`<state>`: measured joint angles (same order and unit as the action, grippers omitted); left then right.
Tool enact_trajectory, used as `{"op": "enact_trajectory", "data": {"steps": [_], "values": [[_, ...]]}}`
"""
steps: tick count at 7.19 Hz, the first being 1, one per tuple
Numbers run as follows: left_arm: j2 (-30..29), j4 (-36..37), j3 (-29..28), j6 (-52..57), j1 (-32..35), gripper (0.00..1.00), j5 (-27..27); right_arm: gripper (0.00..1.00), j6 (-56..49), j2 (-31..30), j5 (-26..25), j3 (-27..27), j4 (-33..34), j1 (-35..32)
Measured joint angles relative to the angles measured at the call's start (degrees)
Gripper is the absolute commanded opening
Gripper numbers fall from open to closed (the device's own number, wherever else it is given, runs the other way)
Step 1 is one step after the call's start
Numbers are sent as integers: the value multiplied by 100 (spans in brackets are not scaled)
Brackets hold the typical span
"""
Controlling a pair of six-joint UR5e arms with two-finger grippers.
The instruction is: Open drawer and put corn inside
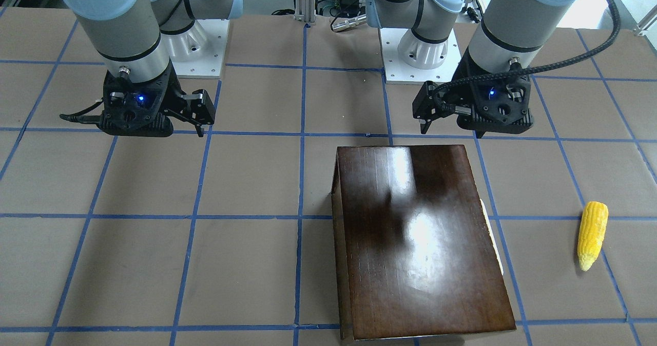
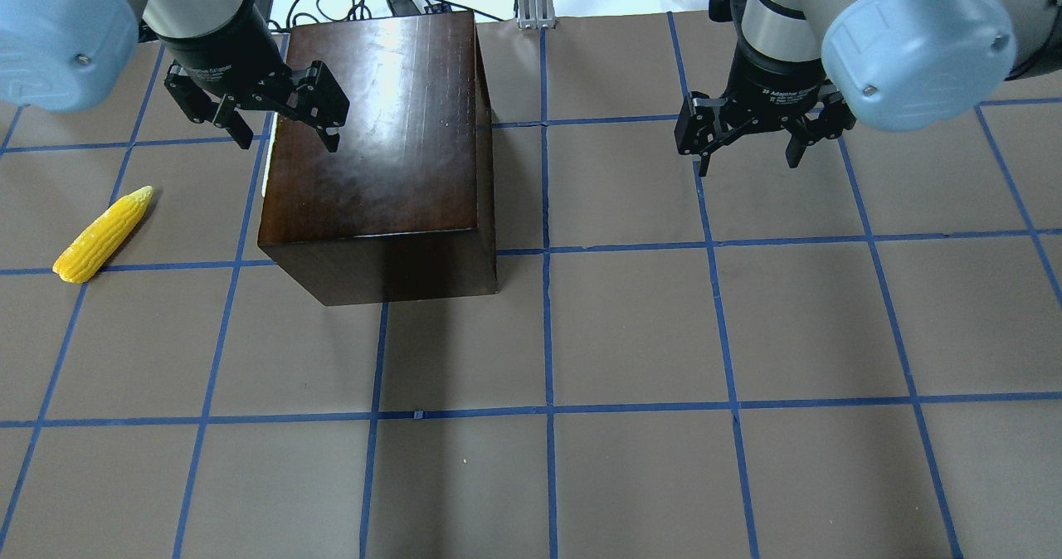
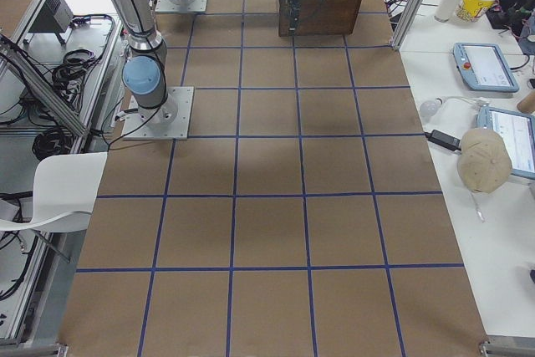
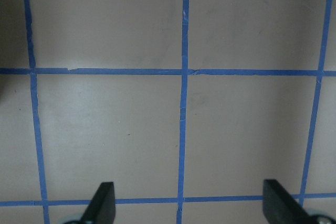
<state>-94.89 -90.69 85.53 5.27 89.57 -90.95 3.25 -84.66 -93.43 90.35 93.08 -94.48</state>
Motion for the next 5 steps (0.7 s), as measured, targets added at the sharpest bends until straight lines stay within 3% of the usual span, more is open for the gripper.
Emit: {"op": "enact_trajectory", "data": {"steps": [5], "values": [[121, -61, -35, -9, -151, 100, 18, 100, 0, 0, 4, 0, 1, 0]]}}
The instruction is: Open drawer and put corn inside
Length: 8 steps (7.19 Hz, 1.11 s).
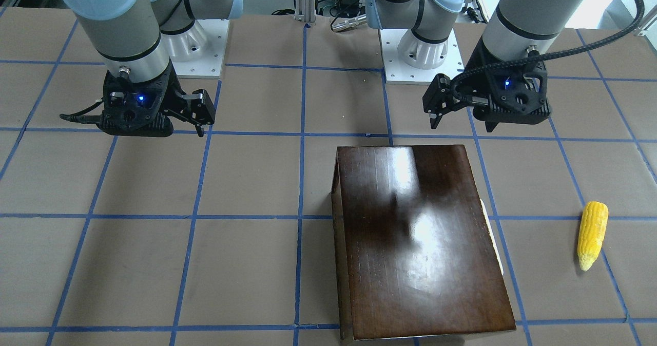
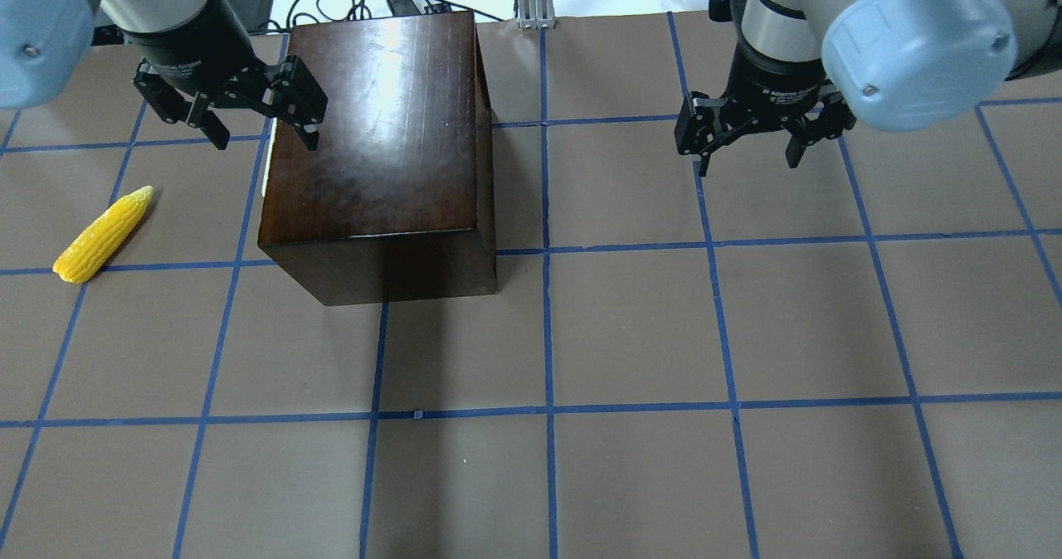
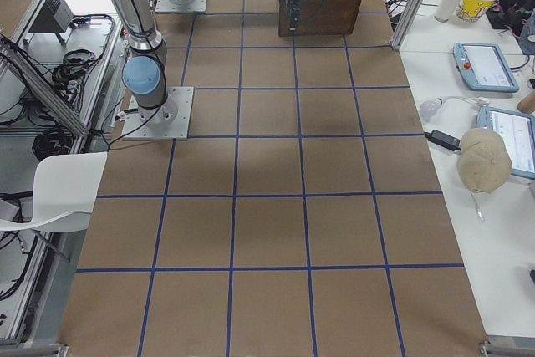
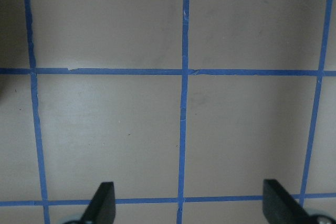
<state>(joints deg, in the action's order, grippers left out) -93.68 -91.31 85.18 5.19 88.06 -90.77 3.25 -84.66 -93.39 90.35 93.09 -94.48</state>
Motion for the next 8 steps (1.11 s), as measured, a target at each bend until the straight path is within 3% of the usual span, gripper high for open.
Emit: {"op": "enact_trajectory", "data": {"steps": [8], "values": [[-107, -3, -27, 0, -36, 100, 41, 100, 0, -3, -2, 0, 4, 0]]}}
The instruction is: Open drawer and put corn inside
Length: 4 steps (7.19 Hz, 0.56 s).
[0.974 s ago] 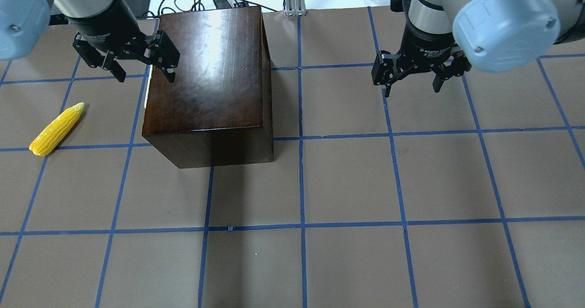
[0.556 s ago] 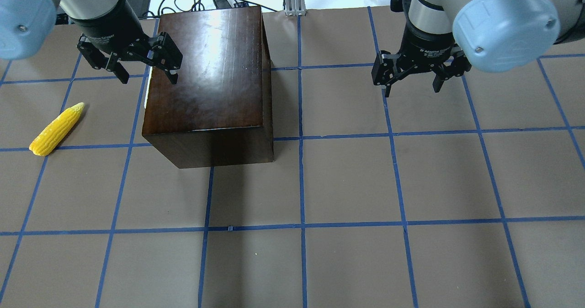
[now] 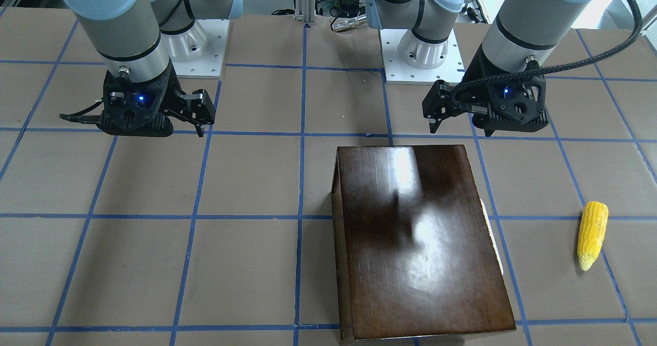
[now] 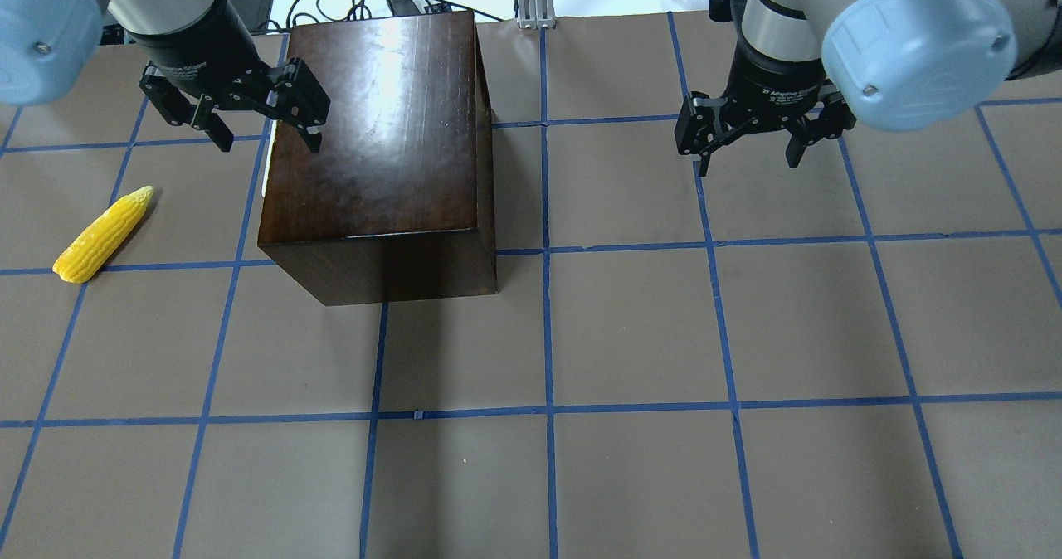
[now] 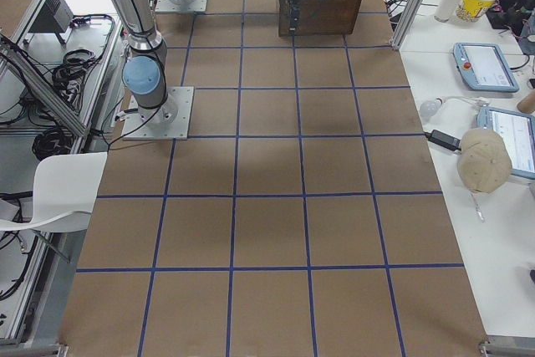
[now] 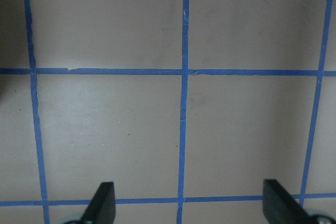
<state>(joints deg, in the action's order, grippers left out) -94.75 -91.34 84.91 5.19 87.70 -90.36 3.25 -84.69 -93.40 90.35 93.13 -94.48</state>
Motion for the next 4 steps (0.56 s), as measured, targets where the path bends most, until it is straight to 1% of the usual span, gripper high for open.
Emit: {"op": "enact_trajectory", "data": {"steps": [1, 4], "values": [[-9, 1, -33, 0, -87, 100, 77, 100, 0, -1, 3, 0, 0, 0], [-67, 2, -130, 249, -756, 100, 391, 100, 0, 4, -1, 0, -1, 0]]}}
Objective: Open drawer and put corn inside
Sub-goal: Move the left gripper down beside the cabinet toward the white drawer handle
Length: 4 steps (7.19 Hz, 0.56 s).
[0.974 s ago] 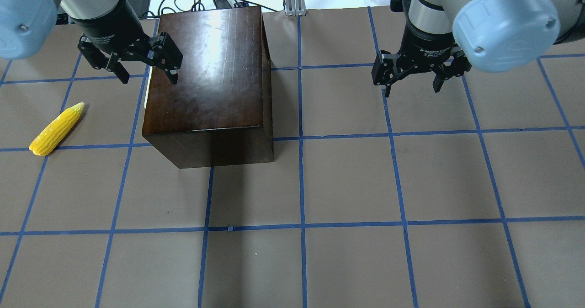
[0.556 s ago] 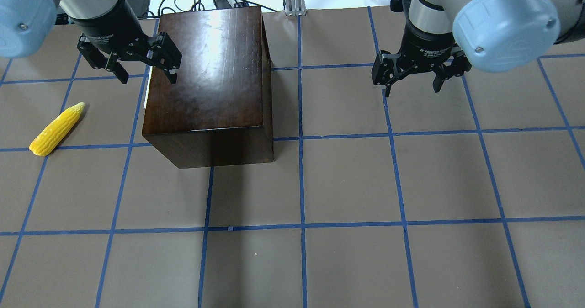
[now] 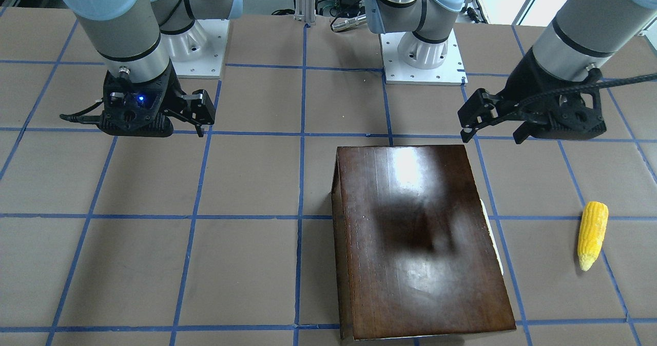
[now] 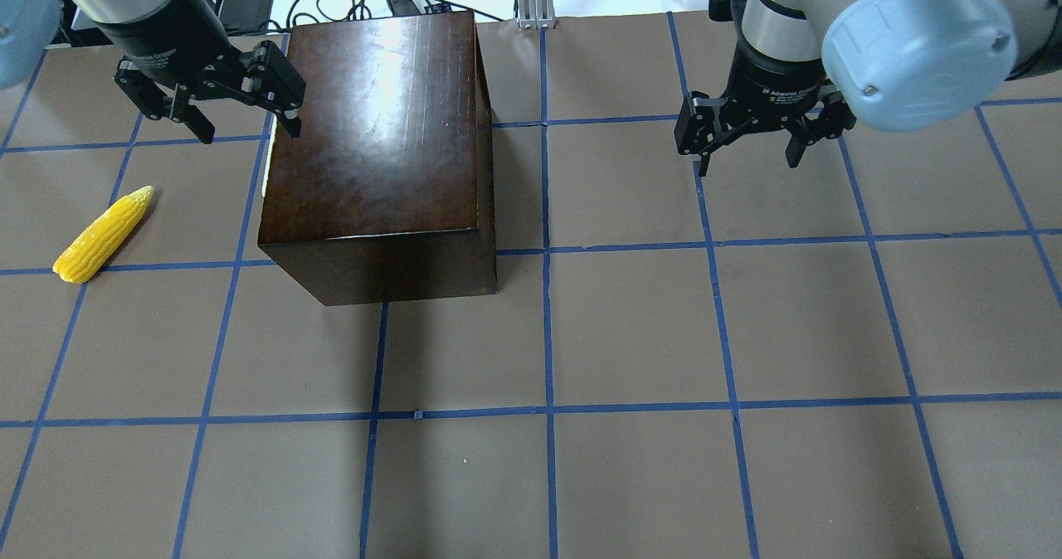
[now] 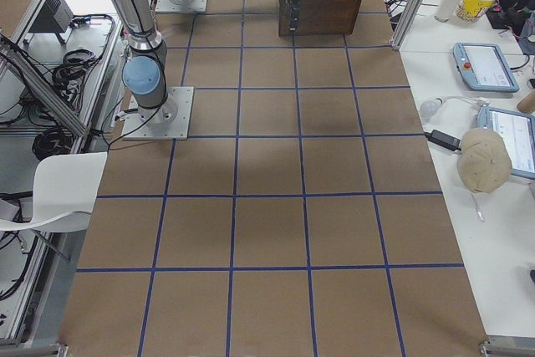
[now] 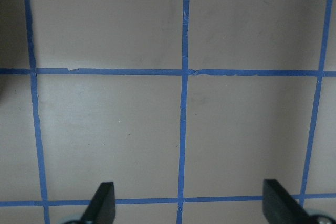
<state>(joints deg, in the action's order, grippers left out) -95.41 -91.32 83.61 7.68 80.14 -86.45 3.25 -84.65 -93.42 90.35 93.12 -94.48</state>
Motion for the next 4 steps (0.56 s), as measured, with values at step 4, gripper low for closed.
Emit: {"op": "enact_trajectory", "data": {"steps": [4], "values": [[-379, 270, -19, 1234, -1044, 100, 334, 100, 0, -7, -9, 0, 1, 0]]}}
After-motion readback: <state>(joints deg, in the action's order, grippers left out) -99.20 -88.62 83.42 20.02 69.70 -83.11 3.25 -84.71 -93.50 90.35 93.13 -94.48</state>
